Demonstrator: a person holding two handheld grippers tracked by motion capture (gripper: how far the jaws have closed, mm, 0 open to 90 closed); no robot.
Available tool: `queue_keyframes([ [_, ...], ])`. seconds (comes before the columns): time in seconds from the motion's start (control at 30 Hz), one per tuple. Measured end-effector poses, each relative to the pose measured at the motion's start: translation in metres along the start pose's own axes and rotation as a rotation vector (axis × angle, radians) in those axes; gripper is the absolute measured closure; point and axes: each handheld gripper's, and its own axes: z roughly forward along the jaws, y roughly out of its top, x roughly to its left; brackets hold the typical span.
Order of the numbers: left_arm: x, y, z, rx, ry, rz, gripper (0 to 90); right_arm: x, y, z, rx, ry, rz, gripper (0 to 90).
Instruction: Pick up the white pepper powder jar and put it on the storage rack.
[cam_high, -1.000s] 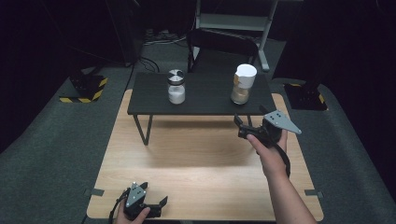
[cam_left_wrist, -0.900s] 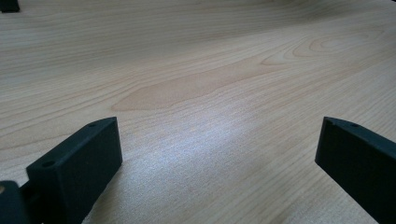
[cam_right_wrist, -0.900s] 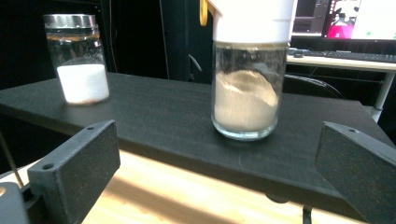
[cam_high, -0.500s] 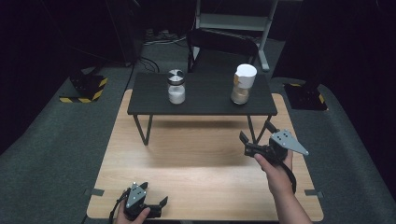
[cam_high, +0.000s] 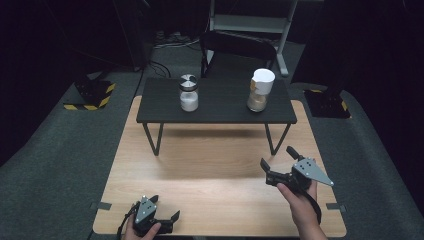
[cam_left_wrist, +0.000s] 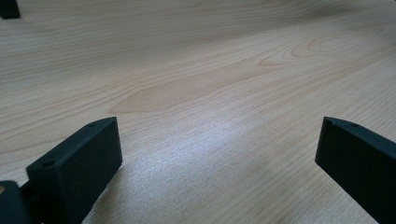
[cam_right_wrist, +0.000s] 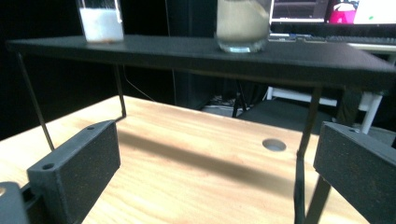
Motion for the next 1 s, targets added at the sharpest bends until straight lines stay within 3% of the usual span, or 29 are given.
queue_keyframes([
  [0.77,-0.002,-0.001,0.0,-0.004,0.005,0.014,0.9,0.002,-0.04,-0.037,0.045,-0.021,0.014,0.4],
  [1.0,-0.002,-0.001,0.0,-0.003,0.005,0.015,0.9,0.001,-0.054,-0.05,0.068,-0.032,0.039,0.4],
])
